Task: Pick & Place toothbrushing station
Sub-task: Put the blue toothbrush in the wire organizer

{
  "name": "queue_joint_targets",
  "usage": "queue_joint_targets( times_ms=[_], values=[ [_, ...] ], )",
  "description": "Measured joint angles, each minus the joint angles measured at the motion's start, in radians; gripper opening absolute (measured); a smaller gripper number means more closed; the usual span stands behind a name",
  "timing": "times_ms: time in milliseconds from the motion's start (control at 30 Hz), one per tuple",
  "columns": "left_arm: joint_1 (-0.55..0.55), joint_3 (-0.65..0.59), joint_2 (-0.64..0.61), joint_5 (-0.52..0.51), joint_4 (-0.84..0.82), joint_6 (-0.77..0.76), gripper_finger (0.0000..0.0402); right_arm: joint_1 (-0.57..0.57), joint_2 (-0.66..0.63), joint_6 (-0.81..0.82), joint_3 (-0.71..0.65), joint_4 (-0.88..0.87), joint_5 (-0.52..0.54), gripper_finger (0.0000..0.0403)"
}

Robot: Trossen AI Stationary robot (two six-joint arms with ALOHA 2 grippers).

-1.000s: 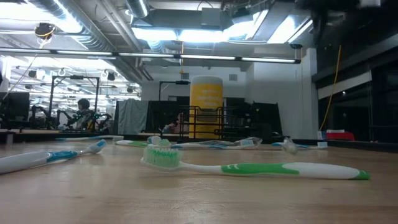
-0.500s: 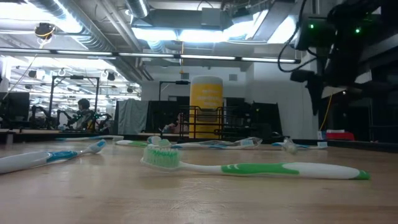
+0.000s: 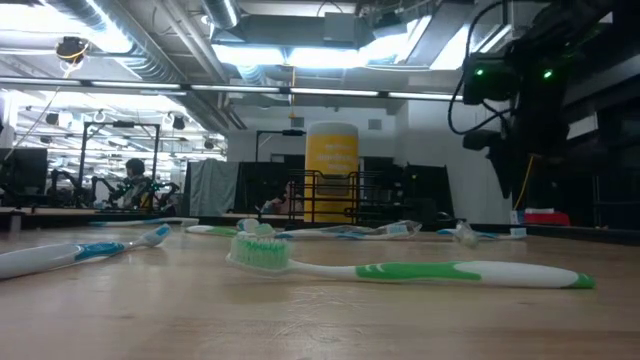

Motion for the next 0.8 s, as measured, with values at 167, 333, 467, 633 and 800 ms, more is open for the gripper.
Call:
queue_joint_targets(
  times_ms=[167,333,467,633,800],
  values=[
    [0.0,0.0,0.0,0.01,0.0,-0.017,0.0088,-0.124,0.046,-0.162,0.0,0.057,-0.082,0.0162],
    [0.0,0.0,0.003,0.026,0.0,-0.027,0.0088,-0.157,0.051,-0.211,0.0,0.055,-0.106,0.0162],
    [0.0,0.0,0.004,0.024,0.001,-0.024,0.0088,-0.167,0.071,-0.221,0.0,0.026,-0.117,0.0162],
    [0.0,0.0,0.005,0.024,0.009,-0.007,0.0088,-0.169,0.127,-0.237,0.0,0.042,-0.125,0.0162],
    [0.0,0.0,0.005,0.024,0.008,-0.006,0.0088,-0.173,0.173,-0.249,0.0,0.077,-0.122,0.0162]
  ],
)
